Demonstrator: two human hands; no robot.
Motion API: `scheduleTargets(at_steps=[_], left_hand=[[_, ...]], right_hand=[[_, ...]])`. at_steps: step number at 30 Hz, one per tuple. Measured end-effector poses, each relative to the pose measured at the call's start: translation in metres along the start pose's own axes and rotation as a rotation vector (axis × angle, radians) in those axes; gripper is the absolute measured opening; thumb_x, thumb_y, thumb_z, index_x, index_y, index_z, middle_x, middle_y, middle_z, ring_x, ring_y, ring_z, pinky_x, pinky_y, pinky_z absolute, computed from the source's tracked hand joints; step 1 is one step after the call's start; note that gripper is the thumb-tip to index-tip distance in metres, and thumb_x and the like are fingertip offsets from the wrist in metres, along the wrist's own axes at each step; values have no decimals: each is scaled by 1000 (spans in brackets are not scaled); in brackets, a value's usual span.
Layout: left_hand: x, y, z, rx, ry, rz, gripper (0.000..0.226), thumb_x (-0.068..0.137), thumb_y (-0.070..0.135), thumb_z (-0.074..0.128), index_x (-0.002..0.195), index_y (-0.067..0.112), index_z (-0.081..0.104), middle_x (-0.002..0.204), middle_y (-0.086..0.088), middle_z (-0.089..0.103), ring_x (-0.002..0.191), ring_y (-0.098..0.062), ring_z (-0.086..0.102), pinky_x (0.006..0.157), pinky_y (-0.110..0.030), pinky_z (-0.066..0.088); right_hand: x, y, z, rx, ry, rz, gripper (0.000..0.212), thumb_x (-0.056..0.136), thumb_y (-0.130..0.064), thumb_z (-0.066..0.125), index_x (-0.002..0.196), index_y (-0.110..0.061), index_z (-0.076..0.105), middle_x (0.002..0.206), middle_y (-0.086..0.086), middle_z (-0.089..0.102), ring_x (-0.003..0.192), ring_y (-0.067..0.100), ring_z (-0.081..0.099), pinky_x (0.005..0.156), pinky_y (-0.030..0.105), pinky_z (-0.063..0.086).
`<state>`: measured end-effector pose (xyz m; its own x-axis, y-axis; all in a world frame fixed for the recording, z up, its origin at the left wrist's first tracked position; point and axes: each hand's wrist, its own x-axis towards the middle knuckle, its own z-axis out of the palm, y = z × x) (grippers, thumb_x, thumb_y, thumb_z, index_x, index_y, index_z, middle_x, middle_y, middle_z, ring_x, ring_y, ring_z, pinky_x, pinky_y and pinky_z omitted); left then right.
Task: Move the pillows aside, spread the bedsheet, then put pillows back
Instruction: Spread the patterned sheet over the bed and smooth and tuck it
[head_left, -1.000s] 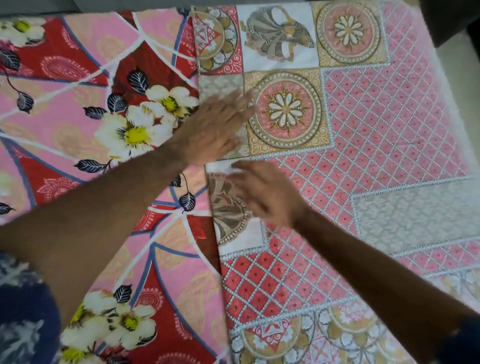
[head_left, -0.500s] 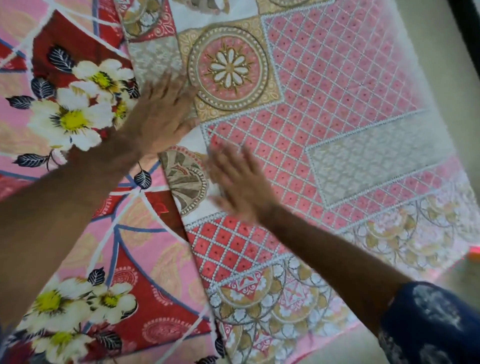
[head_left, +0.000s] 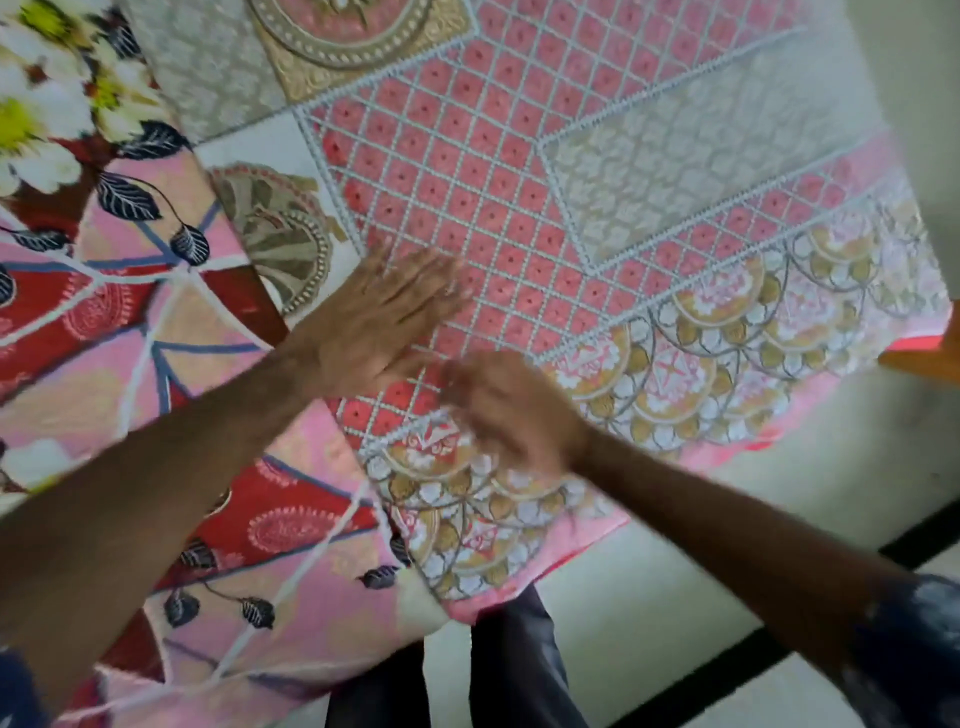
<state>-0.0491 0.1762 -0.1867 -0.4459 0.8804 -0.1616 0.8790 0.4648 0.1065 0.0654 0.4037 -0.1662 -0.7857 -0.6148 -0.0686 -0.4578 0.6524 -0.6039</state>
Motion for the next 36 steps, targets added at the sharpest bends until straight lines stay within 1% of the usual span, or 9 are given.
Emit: scheduleTargets(at_steps=[7,13,16,19,21,24,26,29,36], left_hand=[[-50,75,8,78,-75,279,71,102,60,38,161,34,9,169,-15,5,153,-46,6,113,-75,13],[-70,114,14,65,-102,688,62,105,57,35,160,30,24,168,-8,19,153,-40,16,115,-73,16],[-69,110,7,2,-77,813,51,106,46,42,149,21,48,154,-7,47,143,-31,44,116,-59,30],[-52,105,-2,-31,-21,724,46,106,39,39,140,14,57,143,-11,57,128,-31,55,108,-50,38],[-24,105,-8,-43,24,615,44,106,35,34,134,11,56,140,-15,57,126,-33,55,104,-51,39],[32,109,-18,-71,86,359,45,101,29,44,141,8,48,152,-16,43,138,-35,42,112,-56,34],[74,114,-21,-35,75,198,53,103,33,43,150,9,35,161,-17,28,147,-37,29,119,-61,22],[131,128,-22,-8,47,53,62,105,44,37,156,12,23,165,-14,22,152,-35,20,121,-63,16],[199,174,-12,72,9,56,71,101,58,19,161,23,5,170,-11,3,156,-37,1,117,-73,7]], right_hand=[[-22,112,-75,-431,130,499,65,106,-52,25,159,-13,24,167,9,20,155,30,15,124,57,11],[-50,35,-2,-507,-113,146,78,100,-64,21,162,-18,7,169,11,4,156,33,2,122,61,3],[-95,-27,50,-454,-210,-45,81,100,-66,30,161,-15,14,168,12,5,155,33,1,123,60,4],[-135,-67,81,-369,-162,-29,73,101,-58,37,157,-11,30,165,13,24,155,33,10,124,60,6],[-156,-81,93,-344,-146,-15,71,104,-54,31,161,-13,18,169,8,13,156,30,3,124,59,4],[-172,-96,106,-281,-150,-41,66,106,-49,27,161,-15,15,169,5,9,157,28,1,124,57,7],[-178,-96,104,-194,-92,-54,56,106,-39,36,157,-15,33,166,7,26,153,29,21,122,53,18],[-185,-72,79,-110,165,155,42,93,-25,54,133,-14,60,140,12,56,123,31,50,100,45,37],[-235,46,-18,-23,864,784,22,82,-3,57,100,-7,69,107,15,59,102,34,56,84,54,43]])
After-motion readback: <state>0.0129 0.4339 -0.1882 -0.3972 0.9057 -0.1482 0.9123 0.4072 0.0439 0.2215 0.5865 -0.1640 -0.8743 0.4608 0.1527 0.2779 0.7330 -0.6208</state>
